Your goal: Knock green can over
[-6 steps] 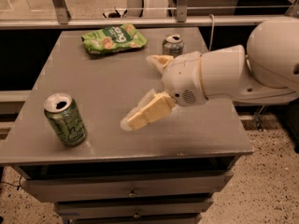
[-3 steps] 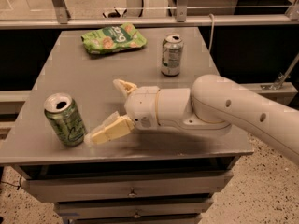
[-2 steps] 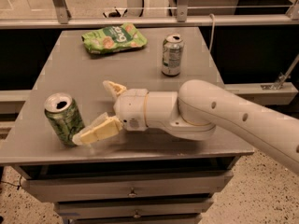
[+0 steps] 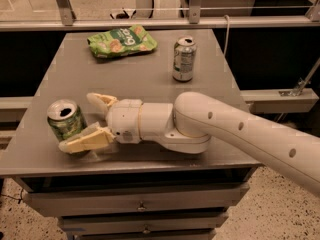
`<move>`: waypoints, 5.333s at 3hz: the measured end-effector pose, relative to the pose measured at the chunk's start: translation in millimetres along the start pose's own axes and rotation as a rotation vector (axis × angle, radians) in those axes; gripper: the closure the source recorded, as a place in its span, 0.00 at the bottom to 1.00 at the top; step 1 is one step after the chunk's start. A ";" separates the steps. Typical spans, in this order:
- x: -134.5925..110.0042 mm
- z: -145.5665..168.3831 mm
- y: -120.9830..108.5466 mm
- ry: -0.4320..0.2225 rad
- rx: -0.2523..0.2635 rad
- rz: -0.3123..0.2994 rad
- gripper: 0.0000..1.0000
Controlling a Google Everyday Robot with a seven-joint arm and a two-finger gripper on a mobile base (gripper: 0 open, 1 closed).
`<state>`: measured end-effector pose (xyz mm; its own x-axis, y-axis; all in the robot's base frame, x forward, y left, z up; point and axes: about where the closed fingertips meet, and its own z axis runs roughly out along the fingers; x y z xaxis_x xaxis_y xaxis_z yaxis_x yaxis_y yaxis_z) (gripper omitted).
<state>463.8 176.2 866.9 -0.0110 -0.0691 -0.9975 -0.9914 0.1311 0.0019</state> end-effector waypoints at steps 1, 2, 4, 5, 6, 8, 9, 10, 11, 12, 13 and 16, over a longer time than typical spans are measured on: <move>0.2 7.3 5.8 -0.029 -0.022 -0.001 0.42; -1.0 6.5 7.0 -0.038 -0.020 -0.007 0.64; -44.2 -41.8 -29.8 0.057 0.029 -0.076 1.00; -81.4 -64.6 -50.4 0.169 0.006 -0.133 1.00; -102.7 -69.2 -65.0 0.328 -0.063 -0.176 1.00; -47.0 -112.6 -124.3 0.794 -0.075 -0.048 1.00; -6.2 -148.2 -127.8 1.050 -0.104 0.013 1.00; 14.9 -166.4 -124.6 1.194 -0.124 0.041 1.00; 23.6 -164.5 -118.4 1.241 -0.130 0.044 0.83; 29.5 -155.7 -112.0 1.249 -0.138 0.039 0.61; 31.1 -148.3 -108.7 1.247 -0.144 0.033 0.36; 21.5 -143.8 -93.1 1.205 -0.124 0.025 0.00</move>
Offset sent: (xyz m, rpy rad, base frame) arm -0.0051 0.0028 0.0007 0.0474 -0.0162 0.0087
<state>537.1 20.3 855.4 -0.0790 -0.9532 -0.2918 -0.9942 0.0540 0.0928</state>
